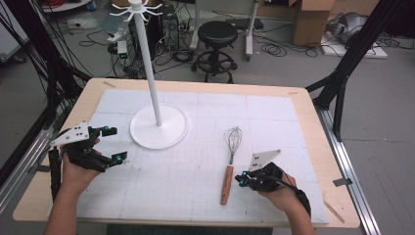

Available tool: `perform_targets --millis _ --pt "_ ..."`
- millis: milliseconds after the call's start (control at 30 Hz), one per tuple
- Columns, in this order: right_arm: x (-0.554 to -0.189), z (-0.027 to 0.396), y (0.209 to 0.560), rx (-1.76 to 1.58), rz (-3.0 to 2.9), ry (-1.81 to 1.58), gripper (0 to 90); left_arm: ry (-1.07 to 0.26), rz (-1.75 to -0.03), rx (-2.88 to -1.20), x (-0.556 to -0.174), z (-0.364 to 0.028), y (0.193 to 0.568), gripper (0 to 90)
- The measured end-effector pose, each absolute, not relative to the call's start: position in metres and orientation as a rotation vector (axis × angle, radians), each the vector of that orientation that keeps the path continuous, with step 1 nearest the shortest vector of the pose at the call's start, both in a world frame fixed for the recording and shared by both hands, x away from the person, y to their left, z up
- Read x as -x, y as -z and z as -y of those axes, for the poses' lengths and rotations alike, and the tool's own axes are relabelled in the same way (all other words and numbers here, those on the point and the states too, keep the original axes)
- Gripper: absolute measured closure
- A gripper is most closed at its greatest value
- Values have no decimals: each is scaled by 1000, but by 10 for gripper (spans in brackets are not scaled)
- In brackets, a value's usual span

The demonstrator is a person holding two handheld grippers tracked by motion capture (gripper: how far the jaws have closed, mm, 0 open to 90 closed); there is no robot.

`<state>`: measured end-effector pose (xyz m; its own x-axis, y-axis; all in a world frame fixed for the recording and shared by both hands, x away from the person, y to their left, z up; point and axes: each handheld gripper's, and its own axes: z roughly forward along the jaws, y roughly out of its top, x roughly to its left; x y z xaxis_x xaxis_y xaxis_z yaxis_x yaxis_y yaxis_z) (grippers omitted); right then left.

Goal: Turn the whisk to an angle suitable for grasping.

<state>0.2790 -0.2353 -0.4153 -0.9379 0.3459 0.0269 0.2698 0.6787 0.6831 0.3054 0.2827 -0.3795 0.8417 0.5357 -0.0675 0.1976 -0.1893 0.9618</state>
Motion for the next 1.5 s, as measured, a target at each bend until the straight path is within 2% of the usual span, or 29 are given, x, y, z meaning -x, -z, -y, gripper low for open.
perform_targets --millis 200,1000,1500 --pt "-278 220 427 -442 -2881 -1024 892 -336 -564 -1766 -306 -282 380 18" --pt "-288 189 433 -497 -2790 -1077 893 -338 -573 -1764 -306 -283 380 18" --pt "-299 151 432 -491 -2754 -1055 892 -337 -576 -1760 -308 -285 381 18"
